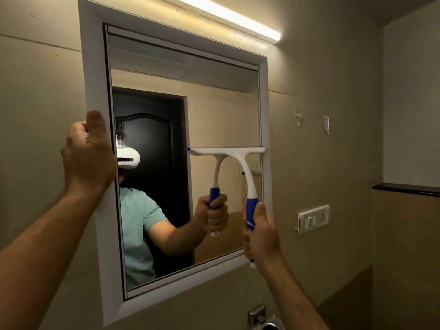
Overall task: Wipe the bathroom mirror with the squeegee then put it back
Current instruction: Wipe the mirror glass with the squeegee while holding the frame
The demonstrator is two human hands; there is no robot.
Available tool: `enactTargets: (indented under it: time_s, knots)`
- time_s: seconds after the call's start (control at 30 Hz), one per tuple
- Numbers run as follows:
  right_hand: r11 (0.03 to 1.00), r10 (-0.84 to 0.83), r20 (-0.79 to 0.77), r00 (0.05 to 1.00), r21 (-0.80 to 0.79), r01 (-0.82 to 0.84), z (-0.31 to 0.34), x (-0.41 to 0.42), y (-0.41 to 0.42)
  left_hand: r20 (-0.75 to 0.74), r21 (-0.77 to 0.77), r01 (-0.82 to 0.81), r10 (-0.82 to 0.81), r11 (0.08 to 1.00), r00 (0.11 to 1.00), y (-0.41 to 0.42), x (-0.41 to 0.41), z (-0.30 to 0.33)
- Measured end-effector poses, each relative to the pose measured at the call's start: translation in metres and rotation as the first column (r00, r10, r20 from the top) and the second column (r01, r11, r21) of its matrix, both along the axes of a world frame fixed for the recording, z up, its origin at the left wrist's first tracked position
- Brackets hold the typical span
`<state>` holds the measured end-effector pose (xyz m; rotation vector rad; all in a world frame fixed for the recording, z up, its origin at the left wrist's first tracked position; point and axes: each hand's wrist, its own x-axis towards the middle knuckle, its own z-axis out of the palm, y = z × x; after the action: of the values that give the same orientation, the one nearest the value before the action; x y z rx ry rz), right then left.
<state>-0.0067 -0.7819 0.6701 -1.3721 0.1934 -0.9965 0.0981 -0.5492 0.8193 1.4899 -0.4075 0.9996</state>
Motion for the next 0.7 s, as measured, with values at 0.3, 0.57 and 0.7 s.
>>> enactTargets:
  time_s: [0.3,0.57,0.7]
  knots:
    - [1.000,0.021,-0.007,1.000,-0.004,-0.021,-0.020,-0.005,0.002,-0.006,0.021,-0.045,0.045,0.999,0.999,-0.001,-0.001,0.000]
    - [0.999,0.053,-0.009,0.999,0.008,-0.053,-0.015,-0.009,-0.002,-0.003,0.017,-0.038,0.039,0.999,0.999,0.000,0.000,0.001]
    - [0.992,0.086,-0.039,0.996,0.093,-0.082,-0.047,-0.014,0.000,0.012,0.015,-0.030,0.030,0.999,0.999,0.000,0.002,0.001]
